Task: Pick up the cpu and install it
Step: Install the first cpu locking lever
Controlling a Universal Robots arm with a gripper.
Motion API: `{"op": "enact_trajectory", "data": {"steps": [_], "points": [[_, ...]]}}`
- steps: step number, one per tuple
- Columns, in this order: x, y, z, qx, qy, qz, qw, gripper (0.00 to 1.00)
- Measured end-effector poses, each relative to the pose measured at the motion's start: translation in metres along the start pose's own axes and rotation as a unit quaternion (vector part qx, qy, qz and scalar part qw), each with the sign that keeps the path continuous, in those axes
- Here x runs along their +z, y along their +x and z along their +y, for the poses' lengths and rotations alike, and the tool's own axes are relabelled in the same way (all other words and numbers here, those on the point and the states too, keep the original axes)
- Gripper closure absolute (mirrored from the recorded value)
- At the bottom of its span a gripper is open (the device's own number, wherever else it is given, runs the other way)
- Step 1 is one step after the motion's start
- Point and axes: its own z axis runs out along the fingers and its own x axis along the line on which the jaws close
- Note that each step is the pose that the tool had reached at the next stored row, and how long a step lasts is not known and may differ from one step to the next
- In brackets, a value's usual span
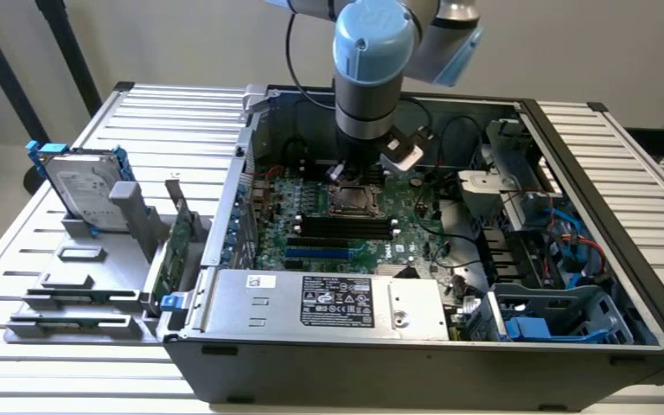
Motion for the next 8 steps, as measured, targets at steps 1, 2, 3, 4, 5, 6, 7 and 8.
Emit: {"op": "enact_trajectory", "data": {"steps": [1, 2, 3, 4, 5, 6, 7, 8], "points": [[0.0001, 0.0003, 0.0003, 0.0, 0.0, 0.0001, 1.0, 0.89], [0.0001, 0.0006, 0.0005, 0.0, 0.0002, 0.0002, 1.0, 0.89], [0.0002, 0.0007, 0.0006, 0.0, 0.0003, 0.0004, 1.0, 0.89], [0.0001, 0.0007, 0.0006, 0.0, 0.0007, 0.0007, 1.0, 0.89], [0.0001, 0.0007, 0.0006, 0.0, 0.0013, 0.0012, 1.0, 0.89], [0.0001, 0.0007, 0.0007, 0.0, 0.002, 0.0017, 1.0, 0.89], [0.0001, 0.0007, 0.0007, 0.0, 0.0027, 0.0024, 1.0, 0.89], [0.0001, 0.0007, 0.0007, 0.0, 0.0036, 0.0032, 1.0, 0.89]]}}
